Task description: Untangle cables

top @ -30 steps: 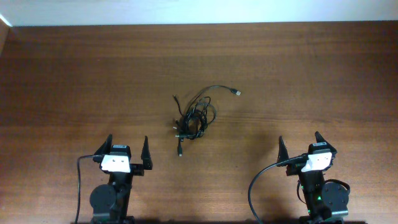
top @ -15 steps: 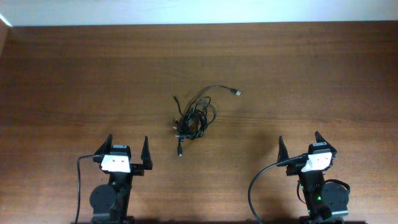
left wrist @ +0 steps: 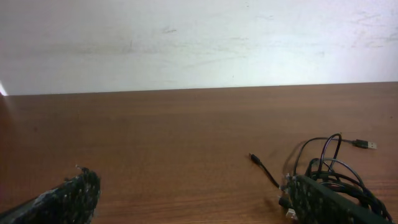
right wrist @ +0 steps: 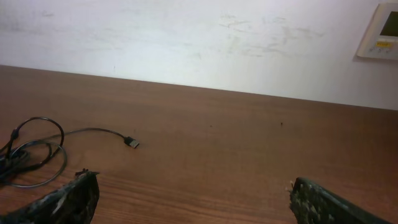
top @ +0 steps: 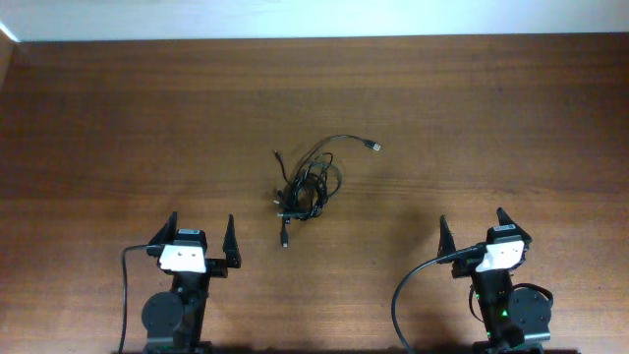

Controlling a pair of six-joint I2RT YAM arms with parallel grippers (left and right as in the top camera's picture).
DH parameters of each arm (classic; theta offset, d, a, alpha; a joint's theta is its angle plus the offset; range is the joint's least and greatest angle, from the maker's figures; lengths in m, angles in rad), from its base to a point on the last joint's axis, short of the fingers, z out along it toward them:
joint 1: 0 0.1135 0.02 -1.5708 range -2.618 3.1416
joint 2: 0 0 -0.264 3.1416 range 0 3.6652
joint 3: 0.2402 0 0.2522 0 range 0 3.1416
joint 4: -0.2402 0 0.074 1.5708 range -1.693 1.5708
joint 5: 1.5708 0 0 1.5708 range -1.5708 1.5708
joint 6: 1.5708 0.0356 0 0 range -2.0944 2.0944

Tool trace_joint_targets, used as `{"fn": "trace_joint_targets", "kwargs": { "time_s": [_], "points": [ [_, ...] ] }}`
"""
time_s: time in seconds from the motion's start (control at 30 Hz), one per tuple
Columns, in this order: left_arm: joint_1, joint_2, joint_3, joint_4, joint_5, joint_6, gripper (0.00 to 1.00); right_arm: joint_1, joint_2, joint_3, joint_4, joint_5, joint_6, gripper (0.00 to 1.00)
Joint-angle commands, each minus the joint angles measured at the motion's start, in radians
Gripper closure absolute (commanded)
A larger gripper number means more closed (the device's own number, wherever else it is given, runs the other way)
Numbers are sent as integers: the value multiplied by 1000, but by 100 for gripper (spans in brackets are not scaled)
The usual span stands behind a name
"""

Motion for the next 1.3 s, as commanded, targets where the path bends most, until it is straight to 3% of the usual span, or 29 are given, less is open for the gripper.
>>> {"fn": "trace_joint_targets", "kwargs": {
  "time_s": [0.0, 0.43, 0.53, 0.73, 0.9, 1.03, 1.13, 1.27],
  "points": [
    [-6, -10, 18, 8, -11, 13, 1, -4, -8, 1, 2, -39, 3, 1],
    [-6, 6, 67, -23, -14, 13, 1, -5, -8, 42, -21, -117, 15, 1],
    [-6, 75, 174, -66, -15, 13, 1, -5, 14, 159, -96, -119, 23, 1],
    [-6, 446, 639, -310, -13, 29, 1, -5, 396, 637, -388, -122, 23, 1],
    [-7, 764, 993, -516, 85, 35, 1, -5, 753, 1011, -650, -207, 23, 1],
    [-15, 1096, 1392, -855, 110, 36, 1, -5, 1015, 1278, -883, -312, 23, 1],
    [-40, 1308, 1592, -1020, 114, 35, 1, -5, 1147, 1365, -935, -375, 23, 1],
    [-43, 1468, 1596, -1015, 205, 35, 1, -5, 1233, 1365, -948, -414, 23, 1]
  ]
}}
